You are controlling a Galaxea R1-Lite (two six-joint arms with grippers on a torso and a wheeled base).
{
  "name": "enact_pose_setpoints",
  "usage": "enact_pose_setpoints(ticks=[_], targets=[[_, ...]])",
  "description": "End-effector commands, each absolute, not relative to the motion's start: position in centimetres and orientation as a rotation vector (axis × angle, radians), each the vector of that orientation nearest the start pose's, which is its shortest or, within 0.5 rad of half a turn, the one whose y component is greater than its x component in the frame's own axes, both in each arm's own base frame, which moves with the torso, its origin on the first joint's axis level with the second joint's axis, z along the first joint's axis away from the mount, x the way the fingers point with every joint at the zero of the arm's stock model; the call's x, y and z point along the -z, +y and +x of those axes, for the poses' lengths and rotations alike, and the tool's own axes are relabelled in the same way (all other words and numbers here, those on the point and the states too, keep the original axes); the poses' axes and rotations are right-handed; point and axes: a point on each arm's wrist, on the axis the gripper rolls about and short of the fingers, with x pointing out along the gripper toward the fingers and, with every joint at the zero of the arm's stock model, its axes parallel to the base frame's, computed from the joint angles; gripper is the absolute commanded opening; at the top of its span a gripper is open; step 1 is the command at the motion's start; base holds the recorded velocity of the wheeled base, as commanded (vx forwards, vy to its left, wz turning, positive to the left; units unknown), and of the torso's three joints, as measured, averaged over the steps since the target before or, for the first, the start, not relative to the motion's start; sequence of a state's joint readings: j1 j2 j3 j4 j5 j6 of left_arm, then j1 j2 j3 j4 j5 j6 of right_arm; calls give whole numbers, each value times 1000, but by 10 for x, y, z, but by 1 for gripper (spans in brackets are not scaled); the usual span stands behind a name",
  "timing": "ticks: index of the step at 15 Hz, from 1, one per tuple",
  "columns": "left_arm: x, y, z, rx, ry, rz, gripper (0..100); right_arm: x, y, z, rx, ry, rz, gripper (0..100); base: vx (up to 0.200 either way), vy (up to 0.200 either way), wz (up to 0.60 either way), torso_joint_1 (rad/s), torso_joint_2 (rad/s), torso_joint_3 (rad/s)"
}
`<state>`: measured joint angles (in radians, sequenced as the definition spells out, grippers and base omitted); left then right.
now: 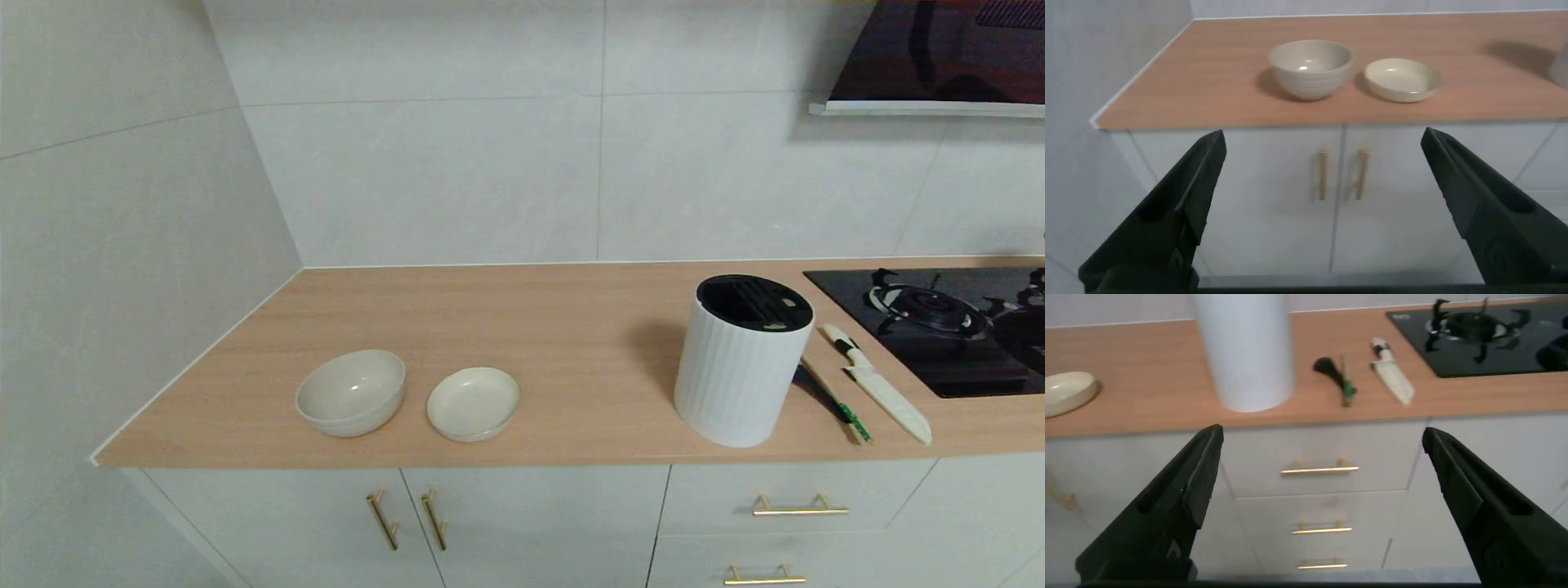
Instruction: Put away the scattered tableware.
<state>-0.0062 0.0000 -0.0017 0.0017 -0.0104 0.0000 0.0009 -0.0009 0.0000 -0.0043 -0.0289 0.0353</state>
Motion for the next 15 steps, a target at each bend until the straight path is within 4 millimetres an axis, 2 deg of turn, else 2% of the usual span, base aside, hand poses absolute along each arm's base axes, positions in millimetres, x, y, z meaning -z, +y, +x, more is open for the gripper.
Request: enact_pose_setpoints(ticks=[1, 15], targets=[[-76, 0, -23, 17, 0, 0, 100, -76, -1, -23, 28, -5, 35, 100, 0, 200, 0, 7, -2, -2], [-76, 0, -23, 17, -2, 0, 100, -76, -1, -23, 28, -5, 35, 100, 0, 200, 0, 3, 3, 2]])
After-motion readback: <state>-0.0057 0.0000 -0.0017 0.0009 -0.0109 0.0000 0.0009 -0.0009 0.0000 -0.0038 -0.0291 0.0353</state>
